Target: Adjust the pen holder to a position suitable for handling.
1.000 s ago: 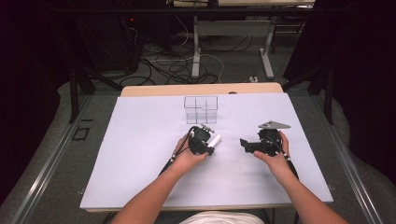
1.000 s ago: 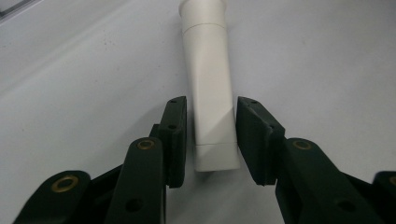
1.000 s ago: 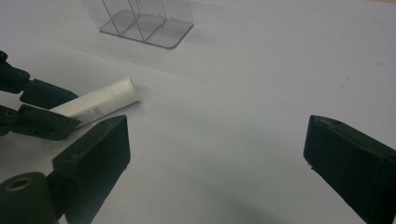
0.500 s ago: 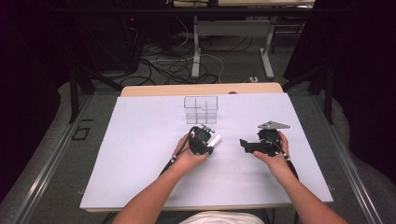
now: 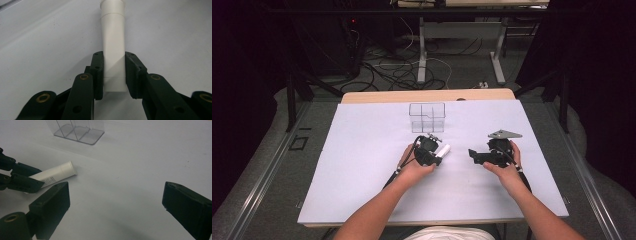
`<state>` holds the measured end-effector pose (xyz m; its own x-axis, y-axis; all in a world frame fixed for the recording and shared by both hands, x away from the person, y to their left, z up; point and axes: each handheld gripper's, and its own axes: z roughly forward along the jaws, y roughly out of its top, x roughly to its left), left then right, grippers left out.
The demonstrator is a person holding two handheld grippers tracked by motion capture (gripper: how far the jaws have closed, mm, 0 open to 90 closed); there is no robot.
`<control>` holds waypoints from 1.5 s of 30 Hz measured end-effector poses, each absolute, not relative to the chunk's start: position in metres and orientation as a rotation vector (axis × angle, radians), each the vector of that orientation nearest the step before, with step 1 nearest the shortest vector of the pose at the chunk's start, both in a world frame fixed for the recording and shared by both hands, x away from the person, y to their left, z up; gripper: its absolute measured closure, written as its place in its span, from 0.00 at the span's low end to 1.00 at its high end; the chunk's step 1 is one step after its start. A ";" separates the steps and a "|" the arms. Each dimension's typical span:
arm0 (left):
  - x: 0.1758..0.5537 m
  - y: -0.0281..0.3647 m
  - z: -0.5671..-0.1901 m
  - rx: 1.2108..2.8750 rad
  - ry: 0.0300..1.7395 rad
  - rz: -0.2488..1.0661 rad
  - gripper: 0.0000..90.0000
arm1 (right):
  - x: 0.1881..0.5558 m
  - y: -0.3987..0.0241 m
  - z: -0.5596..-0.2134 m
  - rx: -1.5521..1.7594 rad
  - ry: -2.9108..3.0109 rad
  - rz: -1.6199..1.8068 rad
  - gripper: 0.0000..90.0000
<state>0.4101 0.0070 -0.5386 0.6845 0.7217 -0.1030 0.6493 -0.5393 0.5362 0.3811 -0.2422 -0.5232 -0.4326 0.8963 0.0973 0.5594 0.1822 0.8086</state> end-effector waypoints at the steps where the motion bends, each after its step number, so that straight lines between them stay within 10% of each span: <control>1: 0.410 0.007 -0.538 2.344 1.053 0.170 0.79 | 0.381 -0.242 -0.523 1.369 2.061 1.142 0.08; 45: 0.390 0.068 -0.500 1.874 1.106 0.204 0.79 | 0.387 -0.225 -0.504 1.536 2.052 1.294 0.16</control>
<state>0.3896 0.0677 -0.4998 0.5825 0.7603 -0.2874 0.6079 -0.1728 0.7750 0.3875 -0.2253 -0.5040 -0.4017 0.8711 0.2827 0.6302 0.0389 0.7755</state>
